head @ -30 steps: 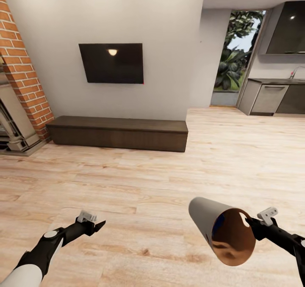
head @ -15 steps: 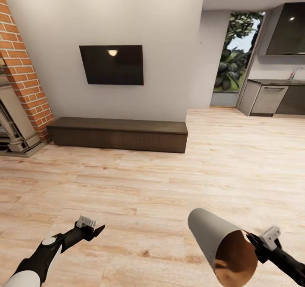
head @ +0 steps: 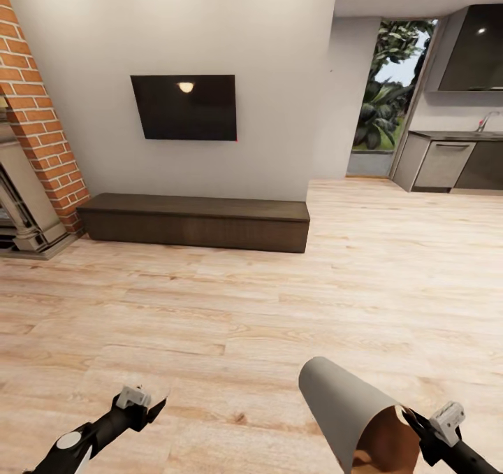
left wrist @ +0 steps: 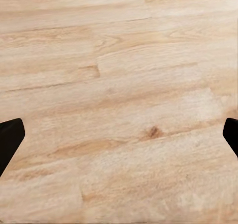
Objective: Put the three can of soda from the living room inside the tash can in the kitchen.
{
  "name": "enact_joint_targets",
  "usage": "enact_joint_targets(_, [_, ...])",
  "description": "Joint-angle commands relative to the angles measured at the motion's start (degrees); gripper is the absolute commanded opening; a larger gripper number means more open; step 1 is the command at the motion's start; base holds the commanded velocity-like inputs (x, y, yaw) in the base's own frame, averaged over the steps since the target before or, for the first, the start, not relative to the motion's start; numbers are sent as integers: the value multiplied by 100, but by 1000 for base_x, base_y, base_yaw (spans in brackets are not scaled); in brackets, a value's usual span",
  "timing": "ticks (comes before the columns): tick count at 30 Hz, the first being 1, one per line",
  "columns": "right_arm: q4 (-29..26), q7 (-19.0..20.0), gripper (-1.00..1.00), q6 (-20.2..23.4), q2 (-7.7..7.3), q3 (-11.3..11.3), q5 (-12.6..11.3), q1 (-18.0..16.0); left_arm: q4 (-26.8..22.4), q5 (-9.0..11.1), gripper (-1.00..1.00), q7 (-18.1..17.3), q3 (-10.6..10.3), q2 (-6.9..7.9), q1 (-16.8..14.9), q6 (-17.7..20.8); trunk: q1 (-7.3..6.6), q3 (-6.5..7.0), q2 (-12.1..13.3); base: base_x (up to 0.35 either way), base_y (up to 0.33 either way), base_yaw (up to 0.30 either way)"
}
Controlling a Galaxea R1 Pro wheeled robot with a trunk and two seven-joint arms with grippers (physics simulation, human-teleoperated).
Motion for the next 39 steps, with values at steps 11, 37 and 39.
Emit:
enact_joint_targets(11, [277, 34, -100, -12, 13, -23, -199, 2, 16, 120, 100, 413, 0, -45, 116, -127, 0, 0, 0, 0, 0, 0])
enact_joint_targets(37, [412, -858, -100, 0, 145, 13, -203, 0, 9, 110, 100, 689, -5, -58, 115, -117, 0, 0, 0, 260, 0, 0])
enact_joint_targets(39, [411, -1010, -100, 4, 293, 63, -164, -4, -9, 112, 100, 689, -2, -61, 113, -92, 0, 0, 0, 319, 0, 0])
